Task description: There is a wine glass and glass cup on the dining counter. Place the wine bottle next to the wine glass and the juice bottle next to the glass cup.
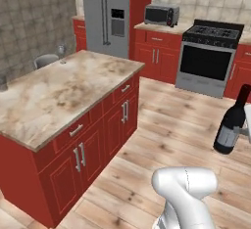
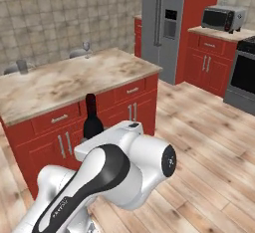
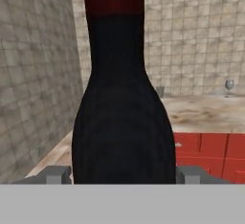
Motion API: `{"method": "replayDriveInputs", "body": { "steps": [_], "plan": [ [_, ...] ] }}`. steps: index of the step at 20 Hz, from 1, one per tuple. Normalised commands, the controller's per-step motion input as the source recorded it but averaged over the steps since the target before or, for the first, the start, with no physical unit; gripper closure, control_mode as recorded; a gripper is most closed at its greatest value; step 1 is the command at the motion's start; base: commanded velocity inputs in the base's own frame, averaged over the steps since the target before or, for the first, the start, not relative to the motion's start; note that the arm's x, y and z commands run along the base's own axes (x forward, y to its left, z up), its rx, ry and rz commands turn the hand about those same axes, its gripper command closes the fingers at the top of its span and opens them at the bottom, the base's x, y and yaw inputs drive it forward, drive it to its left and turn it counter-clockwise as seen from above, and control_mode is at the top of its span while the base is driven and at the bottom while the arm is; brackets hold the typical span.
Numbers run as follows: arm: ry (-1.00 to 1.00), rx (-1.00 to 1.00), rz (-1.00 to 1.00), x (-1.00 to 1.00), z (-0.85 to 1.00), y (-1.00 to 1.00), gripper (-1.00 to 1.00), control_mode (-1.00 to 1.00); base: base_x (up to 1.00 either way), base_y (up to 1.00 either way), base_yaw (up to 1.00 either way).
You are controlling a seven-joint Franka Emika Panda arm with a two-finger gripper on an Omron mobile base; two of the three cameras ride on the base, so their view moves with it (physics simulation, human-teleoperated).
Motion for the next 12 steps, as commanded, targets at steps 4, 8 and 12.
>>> {"method": "replayDriveInputs", "body": {
  "steps": [4, 8, 12],
  "plan": [
    [0.00, 0.00, 0.00, 0.00, 0.00, 0.00, 1.00, 1.00, 0.94, -0.11, 0.00],
    [0.00, 0.00, 0.00, 0.00, 0.00, 0.00, 1.00, 1.00, 0.94, -0.22, 0.02],
    [0.00, 0.00, 0.00, 0.00, 0.00, 0.00, 1.00, 1.00, 0.85, -0.28, 0.16]
  ]
}}
